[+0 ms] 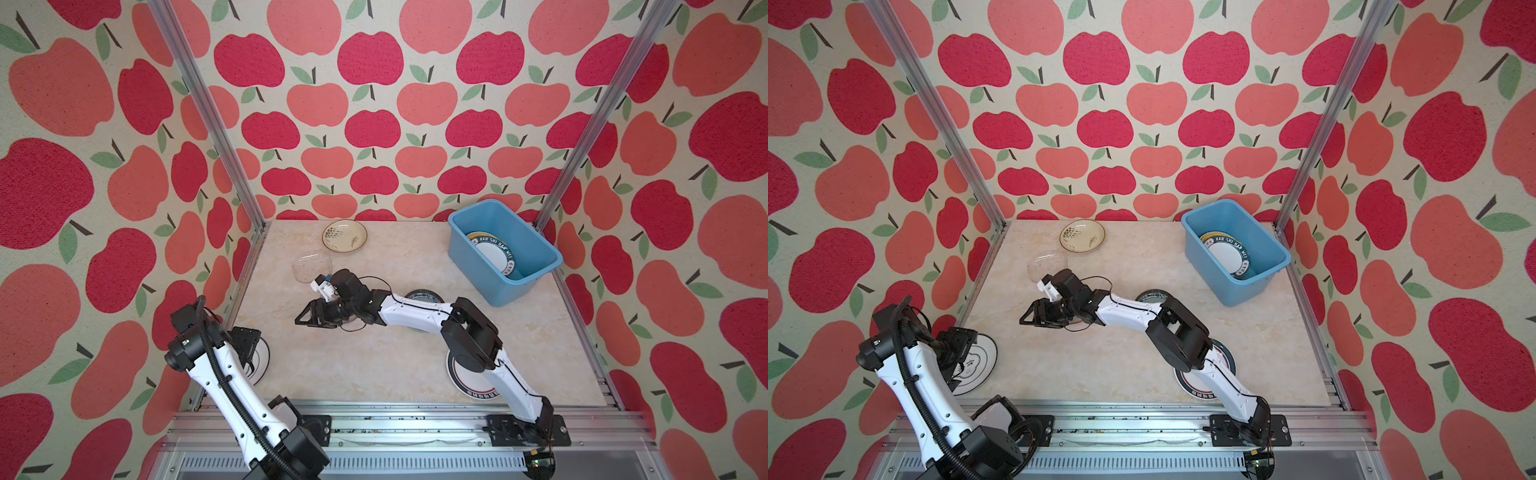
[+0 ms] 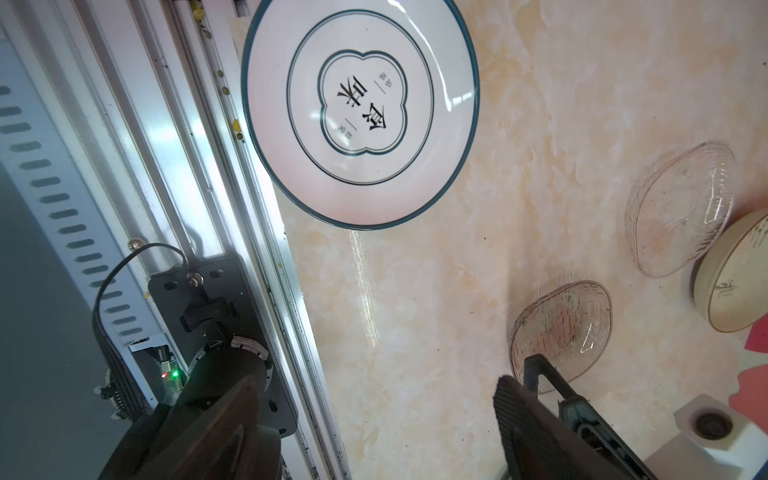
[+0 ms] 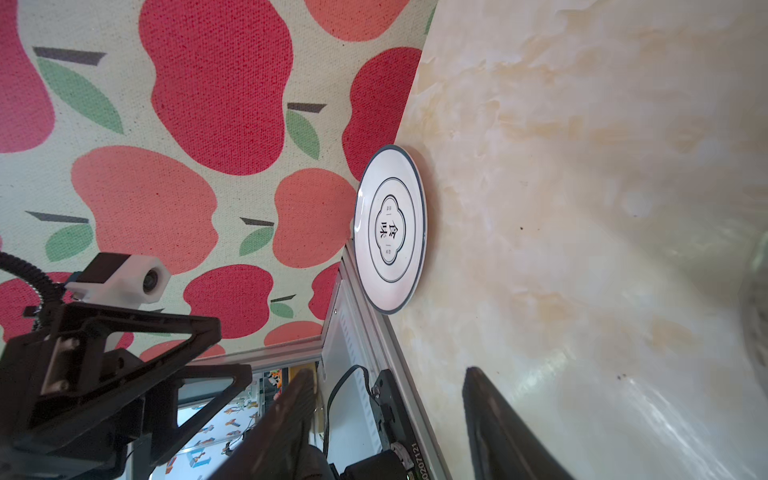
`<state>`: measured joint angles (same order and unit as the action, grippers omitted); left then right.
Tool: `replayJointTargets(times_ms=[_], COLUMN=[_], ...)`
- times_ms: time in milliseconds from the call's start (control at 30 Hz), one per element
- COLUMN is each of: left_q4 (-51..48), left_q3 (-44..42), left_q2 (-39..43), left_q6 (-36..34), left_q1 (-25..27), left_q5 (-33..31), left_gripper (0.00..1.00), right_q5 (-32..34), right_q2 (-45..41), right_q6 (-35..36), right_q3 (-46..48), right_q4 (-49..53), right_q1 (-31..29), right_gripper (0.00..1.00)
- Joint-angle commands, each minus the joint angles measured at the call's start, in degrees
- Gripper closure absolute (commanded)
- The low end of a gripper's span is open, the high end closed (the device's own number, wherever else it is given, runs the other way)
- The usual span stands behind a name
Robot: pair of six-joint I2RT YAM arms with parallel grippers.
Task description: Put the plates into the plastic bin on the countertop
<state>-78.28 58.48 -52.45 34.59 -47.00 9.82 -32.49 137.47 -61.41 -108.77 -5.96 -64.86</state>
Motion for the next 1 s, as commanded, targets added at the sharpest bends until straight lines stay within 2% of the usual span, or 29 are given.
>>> replayJointTargets(times_ms=[0,67,200,267,400,533,733,967], left_q4=[0.89,1.97,3.77,5.38,3.16,5.45,7.15,7.97], left_q3=[-3.54,-5.05,-7.12,-9.24,-7.82,-7.69,-6.62,-5.06], left_q2=[0.67,1.15,0.71,0.46,1.49,2.71,-2.92,-4.23], left_q6=[1.48,1.76,2.09,2.71,8.82,13.63,9.22,4.3], left_q1=[-4.26,-6.6,-8.74,-11.05,-11.62,-11.6,-11.71,-12.04], left_q5=[0.73,0.72,-3.83,-2.53,-5.21,-6.84,-8.07,-9.64], left_gripper=[0.08,0.08,0.08,0.09,0.1,0.1,0.09,0.08], right_q5=[-1.0,-1.34,-3.19,-3.92,-4.34,-3.83,-1.18,2.78], right_q2=[4.6,6.63,9.13,9.89,10.83,13.92,19.23,24.84], right_q6=[-4.83,-5.56,-5.07,-4.78,-3.46,0.18,3.21,3.04], right_q3=[-4.68,-6.91,-9.55,-9.84,-10.22,-16.08,-25.35,-34.17], right_q4=[-4.12,-4.33,-3.07,-2.6,-1.25,4.48,10.92,14.53], right_q1=[-0.58,-1.11,-1.93,-2.11,-2.36,-3.05,-3.69,-5.98], right_gripper=[0.39,0.4,0.39,0.38,0.37,0.37,0.37,0.37])
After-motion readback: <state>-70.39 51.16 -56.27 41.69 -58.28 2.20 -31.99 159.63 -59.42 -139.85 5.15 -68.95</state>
